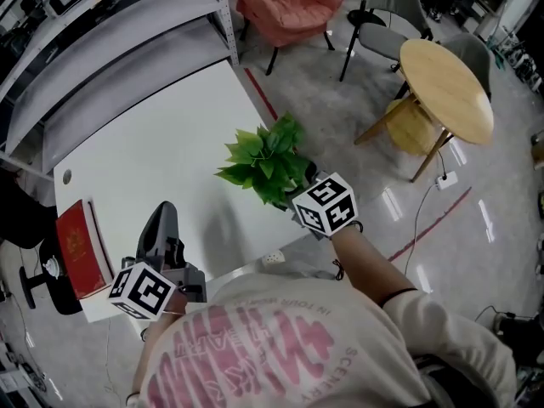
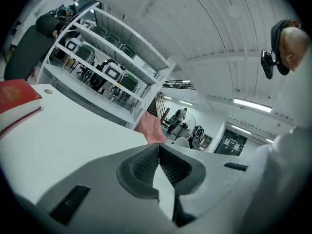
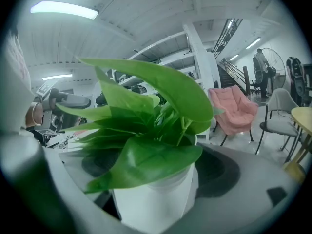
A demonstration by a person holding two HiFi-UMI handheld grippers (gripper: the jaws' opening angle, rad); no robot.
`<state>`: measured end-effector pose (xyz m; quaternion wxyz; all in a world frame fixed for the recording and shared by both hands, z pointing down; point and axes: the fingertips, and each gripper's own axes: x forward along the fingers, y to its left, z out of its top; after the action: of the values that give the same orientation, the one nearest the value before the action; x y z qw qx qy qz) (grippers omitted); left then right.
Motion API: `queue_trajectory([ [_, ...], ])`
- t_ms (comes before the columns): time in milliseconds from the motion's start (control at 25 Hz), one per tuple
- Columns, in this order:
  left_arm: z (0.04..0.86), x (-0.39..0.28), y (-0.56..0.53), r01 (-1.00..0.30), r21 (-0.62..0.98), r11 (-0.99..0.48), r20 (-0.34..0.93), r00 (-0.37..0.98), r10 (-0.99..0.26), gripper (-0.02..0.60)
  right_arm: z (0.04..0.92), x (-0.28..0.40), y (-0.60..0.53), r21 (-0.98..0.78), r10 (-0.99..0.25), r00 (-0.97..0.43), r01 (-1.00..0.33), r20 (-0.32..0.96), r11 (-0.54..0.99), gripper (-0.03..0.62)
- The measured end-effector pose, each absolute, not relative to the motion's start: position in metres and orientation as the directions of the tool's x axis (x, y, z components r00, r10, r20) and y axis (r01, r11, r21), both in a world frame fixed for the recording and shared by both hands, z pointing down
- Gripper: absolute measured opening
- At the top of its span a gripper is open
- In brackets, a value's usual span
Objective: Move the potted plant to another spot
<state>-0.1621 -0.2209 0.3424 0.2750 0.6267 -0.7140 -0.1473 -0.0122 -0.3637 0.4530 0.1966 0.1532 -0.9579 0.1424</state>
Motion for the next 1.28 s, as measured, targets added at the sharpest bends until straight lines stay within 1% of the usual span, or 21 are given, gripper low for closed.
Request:
queue_trajectory([
  [360, 0.357, -0.186, -0.221, -0.797, 0.577, 0.177, 0.181, -0.086, -0.980, 0.005, 0.452, -0.012, -0.364, -0.218, -0.249, -0.894, -0.345, 0.373, 0.913, 0.491],
  [600, 0.358, -0.195, -0.219, -0.790, 0.591, 0.164, 0.170, -0.077, -0.982, 0.005, 0.452, -0.012, -0.364, -0.221, -0.261, -0.883, -0.365, 0.391, 0.904, 0.491],
  [880, 0.349, -0.210, -0.216, -0.794, 0.596, 0.122, 0.149, -0.040, -0.988, 0.005, 0.462, -0.010, -0.360, -0.237, -0.295, -0.829, -0.444, 0.475, 0.864, 0.491],
  [1000, 0.337, -0.215, -0.215, -0.801, 0.591, 0.096, 0.142, -0.013, -0.990, 0.005, 0.463, -0.005, -0.356, -0.206, -0.339, -0.787, -0.498, 0.515, 0.843, 0.491],
  [1080, 0.331, -0.220, -0.212, -0.803, 0.590, 0.085, 0.138, -0.003, -0.990, 0.005, 0.463, -0.001, -0.354, -0.203, -0.373, -0.765, -0.538, 0.524, 0.818, 0.491],
  [1280, 0.327, -0.230, -0.199, -0.803, 0.593, 0.068, 0.134, 0.015, -0.991, 0.005, 0.464, 0.005, -0.344, -0.264, -0.434, -0.737, -0.621, 0.518, 0.738, 0.491],
])
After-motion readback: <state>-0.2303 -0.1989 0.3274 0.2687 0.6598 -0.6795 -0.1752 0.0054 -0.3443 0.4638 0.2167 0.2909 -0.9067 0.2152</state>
